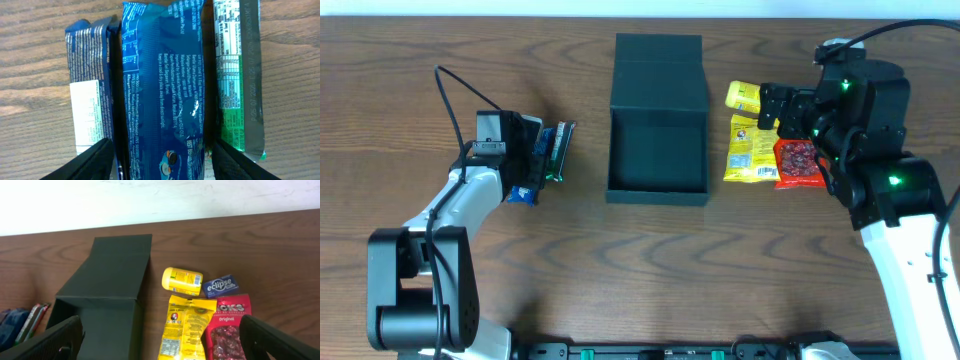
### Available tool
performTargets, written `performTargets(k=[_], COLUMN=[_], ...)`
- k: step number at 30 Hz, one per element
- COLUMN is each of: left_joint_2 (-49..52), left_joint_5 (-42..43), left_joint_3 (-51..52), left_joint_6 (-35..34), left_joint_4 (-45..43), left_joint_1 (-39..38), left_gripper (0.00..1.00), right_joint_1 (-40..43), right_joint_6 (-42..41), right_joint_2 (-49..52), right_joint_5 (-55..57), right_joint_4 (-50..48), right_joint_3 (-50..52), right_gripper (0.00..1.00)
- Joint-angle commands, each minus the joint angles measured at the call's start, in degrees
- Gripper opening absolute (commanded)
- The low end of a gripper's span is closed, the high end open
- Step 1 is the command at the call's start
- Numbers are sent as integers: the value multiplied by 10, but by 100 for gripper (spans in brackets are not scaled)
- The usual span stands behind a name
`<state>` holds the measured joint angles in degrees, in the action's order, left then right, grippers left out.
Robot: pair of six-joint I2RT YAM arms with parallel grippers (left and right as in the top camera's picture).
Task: Pack container
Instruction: 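Grasp the blue snack bar with the left gripper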
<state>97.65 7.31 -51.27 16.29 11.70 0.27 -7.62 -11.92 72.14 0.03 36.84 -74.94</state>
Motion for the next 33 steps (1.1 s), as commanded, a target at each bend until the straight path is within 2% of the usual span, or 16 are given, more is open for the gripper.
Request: performTargets(k=[1,13,20,25,29,32,33], left_joint_2=[20,23,21,7,-18,-38,-48], left_joint_5=[3,17,18,17,17,19,26], left_joint_3=[-13,-13,-21,-53,-99,-134,-148], left_joint_6=[-14,-18,-47,-50,-48,-47,-45], left_joint_4=[-2,-12,-12,0,28,52,63], left_joint_1=[0,0,0,-5,-16,-27,-34], left_gripper=[63,43,38,34,24,21,16], right_joint_1=[5,5,5,5,5,5,5], right_joint_6=[-3,-2,-2,-3,-3,-3,-3], right_joint_2=[-5,-5,-5,-5,-5,-5,-5], right_joint_5=[6,6,6,6,6,6,6], right_joint_4=[1,2,2,2,2,2,2], right_joint_3=[-1,-1,-1,-1,-1,-1,-1], right_gripper=[99,99,99,99,99,99,99])
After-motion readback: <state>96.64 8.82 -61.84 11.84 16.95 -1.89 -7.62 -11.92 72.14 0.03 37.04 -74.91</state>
